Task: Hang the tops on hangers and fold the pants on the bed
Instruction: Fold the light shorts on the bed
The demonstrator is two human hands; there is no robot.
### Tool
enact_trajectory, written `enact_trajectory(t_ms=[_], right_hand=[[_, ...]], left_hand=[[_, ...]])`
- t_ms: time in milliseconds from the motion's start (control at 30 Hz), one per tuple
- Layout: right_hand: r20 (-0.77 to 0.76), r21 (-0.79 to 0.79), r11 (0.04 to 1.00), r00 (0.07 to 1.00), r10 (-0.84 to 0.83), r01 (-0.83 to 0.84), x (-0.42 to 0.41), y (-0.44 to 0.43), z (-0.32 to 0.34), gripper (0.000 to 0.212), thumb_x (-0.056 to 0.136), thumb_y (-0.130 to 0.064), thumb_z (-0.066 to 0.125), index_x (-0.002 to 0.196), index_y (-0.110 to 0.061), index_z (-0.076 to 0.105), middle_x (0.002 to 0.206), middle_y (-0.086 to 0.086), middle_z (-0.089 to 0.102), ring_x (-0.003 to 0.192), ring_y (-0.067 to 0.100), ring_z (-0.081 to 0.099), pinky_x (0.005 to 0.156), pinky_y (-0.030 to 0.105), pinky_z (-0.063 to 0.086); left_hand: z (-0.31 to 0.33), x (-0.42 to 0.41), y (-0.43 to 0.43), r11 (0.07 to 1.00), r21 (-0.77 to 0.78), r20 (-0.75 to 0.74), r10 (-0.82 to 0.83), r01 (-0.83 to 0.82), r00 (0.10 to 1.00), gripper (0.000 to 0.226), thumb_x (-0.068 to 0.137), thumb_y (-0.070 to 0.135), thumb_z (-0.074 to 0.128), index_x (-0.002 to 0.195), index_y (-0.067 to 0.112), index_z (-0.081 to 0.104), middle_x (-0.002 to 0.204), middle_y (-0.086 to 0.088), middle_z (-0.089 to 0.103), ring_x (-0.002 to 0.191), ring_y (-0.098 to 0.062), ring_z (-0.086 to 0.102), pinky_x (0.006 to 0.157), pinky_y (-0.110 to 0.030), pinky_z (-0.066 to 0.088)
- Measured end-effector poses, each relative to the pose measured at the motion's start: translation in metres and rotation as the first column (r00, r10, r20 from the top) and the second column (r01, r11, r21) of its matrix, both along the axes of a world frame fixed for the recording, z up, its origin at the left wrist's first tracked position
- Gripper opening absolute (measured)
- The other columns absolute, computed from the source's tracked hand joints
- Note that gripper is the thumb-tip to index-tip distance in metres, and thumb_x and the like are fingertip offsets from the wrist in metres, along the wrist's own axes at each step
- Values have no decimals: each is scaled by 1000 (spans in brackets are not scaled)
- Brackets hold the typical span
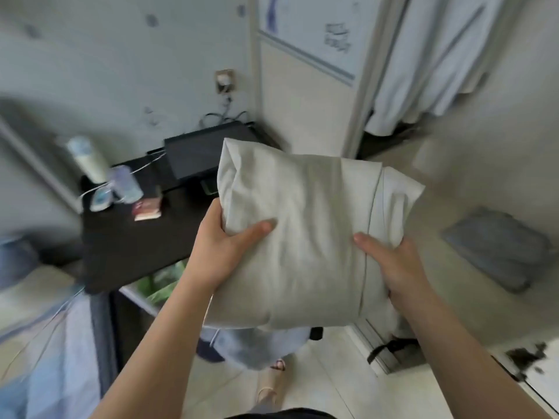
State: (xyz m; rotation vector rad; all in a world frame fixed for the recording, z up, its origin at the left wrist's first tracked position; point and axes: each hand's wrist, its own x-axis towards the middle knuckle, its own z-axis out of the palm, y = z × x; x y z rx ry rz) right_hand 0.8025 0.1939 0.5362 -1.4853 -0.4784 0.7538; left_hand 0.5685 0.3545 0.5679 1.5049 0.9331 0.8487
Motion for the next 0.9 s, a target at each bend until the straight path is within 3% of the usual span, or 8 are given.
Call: enact_trajectory(t_ms=[100,233,433,567,633,767,900], right_hand=[[-13,-14,981,981,-195,194,37,-13,3,73,50,-50,92,116,-33,66,106,-11,76,93,11,74,81,38,58],[15,-20,897,897,-442,443,76,-30,6,63,46,-52,91,102,-38,65,95,-26,74,83,-1,72,73,28,54],[-11,-56,724,724,-689,688,111,-58,-3,74,46,-52,91,112,-31,67,103,-15,76,88,6,74,75,33,56],[-32,-61,632,632,-775,772,134,-69,-15,69,50,-50,90,112,-32,66,103,-15,76,88,6,73,76,34,56],[-47,-64,603,601,-798,795,152,-67,-22,67,52,-50,90,112,-32,67,103,-14,76,90,8,74,78,35,56],[-81,-75,577,572,-817,813,200,-59,-42,54,65,-39,90,113,-32,66,103,-14,76,93,9,73,79,32,55],[-123,-83,610,599,-791,788,262,-39,-63,38,77,-28,86,108,-33,64,103,-13,74,91,5,71,73,24,53]], left_hand=[[6,69,24,983,17,-8,-184,184,983,54,60,55,93,103,48,62,111,19,72,98,-4,72,80,-35,59],[5,162,47,916,-5,-17,-402,402,916,54,59,54,92,104,45,62,108,19,72,96,-5,72,83,-40,60],[-6,280,58,753,-31,-47,-658,657,752,65,55,57,92,111,48,59,108,24,70,94,1,70,83,-38,59],[-11,342,52,634,-63,-53,-773,771,632,64,62,51,92,114,57,56,112,29,67,96,5,67,80,-30,55],[-17,370,52,602,-86,-44,-798,793,601,67,65,45,93,121,51,56,118,23,67,102,-1,67,80,-29,56],[-31,423,59,556,-199,21,-821,807,571,75,62,42,92,129,37,58,117,15,72,102,-10,72,73,-28,60],[-44,468,72,569,-258,26,-804,781,594,80,58,44,95,129,42,58,120,12,72,103,-13,73,78,-35,61]])
